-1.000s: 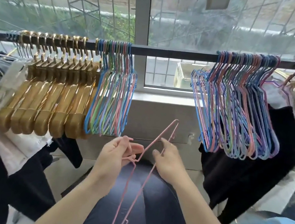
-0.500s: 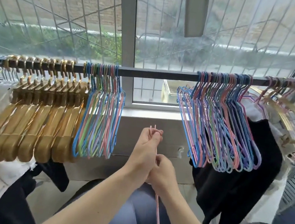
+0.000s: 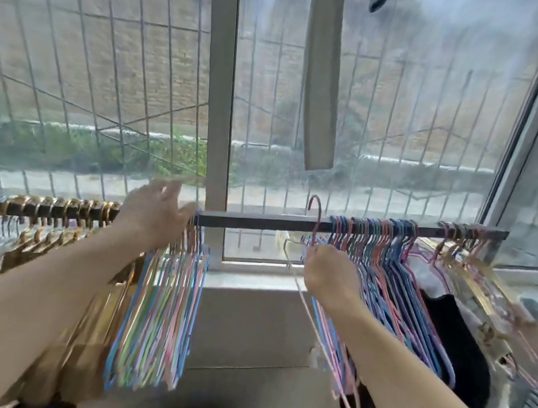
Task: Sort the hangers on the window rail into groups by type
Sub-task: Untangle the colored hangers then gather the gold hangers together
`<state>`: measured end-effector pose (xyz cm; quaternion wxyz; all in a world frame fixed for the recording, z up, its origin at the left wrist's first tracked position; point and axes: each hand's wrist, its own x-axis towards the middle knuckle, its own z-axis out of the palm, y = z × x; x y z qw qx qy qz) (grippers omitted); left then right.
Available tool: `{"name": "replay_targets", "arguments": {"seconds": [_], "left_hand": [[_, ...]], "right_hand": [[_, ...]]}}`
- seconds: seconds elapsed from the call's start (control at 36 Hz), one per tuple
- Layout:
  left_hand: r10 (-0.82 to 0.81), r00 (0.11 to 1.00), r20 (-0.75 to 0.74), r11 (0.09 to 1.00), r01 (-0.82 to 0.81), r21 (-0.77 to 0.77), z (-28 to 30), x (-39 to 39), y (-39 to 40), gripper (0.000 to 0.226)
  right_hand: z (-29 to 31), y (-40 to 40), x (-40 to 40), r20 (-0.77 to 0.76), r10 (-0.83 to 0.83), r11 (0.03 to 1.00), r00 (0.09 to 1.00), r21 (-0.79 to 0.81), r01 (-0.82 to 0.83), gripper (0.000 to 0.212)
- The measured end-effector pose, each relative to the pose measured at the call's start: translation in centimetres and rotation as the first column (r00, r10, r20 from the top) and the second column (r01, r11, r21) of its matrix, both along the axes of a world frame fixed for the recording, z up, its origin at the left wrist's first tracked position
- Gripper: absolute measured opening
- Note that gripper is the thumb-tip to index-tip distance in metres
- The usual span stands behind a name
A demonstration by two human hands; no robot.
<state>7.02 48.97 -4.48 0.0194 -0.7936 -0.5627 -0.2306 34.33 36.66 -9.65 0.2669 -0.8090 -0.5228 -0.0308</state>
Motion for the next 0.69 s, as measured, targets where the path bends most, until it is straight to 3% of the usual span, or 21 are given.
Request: {"name": "replay_targets", "arguments": {"seconds": [0.08, 0.22, 0.39, 0.69], "left_hand": [[0.068, 0.991, -0.116, 0.996, -0.075, -0.050, -0.3, -2.0, 2.4, 0.071], [0.067, 0.972, -0.224, 0.976, -0.110, -0.187, -2.3, -3.3, 3.1, 0.071], [0.072, 0.970, -0.231, 0.976, -0.117, -0.184, -3.0, -3.1, 2.7, 0.073], [0.077, 0.968, -0.237, 0.975, -0.123, -0.184, -3.2, -2.8, 3.9, 0.075]], "right_hand": [[0.9, 0.8, 0.6, 0.051, 0.014, 0.998, 0.999, -0.059, -0.011, 0.030], [0.3, 2.3, 1.6, 0.001, 0.005, 0.991, 1.000, -0.137, -0.005, 0.024], [0.3, 3.8, 2.4, -0.085, -0.071, 0.990, 0.994, -0.126, 0.060, 0.021], [-0.9, 4.4, 3.3, -0.002, -0.116, 0.970, 0.993, -0.217, 0.113, 0.020]]}}
